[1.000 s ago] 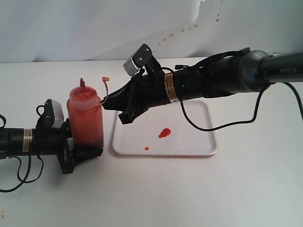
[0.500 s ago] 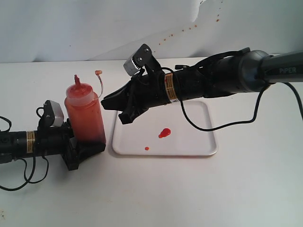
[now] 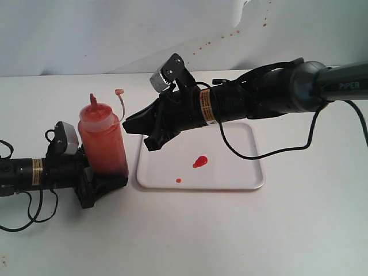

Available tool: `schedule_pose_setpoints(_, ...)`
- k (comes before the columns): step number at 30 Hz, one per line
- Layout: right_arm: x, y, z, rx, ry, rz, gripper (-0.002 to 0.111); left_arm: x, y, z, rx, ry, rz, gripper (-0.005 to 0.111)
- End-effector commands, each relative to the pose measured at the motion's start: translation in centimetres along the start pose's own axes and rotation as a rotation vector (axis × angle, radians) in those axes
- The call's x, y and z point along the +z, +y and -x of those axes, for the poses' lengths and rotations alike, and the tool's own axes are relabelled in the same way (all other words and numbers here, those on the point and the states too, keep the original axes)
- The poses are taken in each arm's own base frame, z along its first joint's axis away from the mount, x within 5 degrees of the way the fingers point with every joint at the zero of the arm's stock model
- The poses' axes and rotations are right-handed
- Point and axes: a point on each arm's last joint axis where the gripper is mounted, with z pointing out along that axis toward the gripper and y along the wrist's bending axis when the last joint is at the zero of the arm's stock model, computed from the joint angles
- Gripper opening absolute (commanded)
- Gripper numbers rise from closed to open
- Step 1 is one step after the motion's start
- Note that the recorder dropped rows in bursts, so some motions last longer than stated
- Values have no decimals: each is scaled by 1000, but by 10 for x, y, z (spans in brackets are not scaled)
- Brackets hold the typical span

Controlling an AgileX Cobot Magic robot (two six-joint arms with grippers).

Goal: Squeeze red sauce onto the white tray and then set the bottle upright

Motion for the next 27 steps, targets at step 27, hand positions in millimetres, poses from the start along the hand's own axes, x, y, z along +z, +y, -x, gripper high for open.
schedule_pose_setpoints(27,0,1,0,1,-1,-2,9,-38,10,12,68,504,153,105)
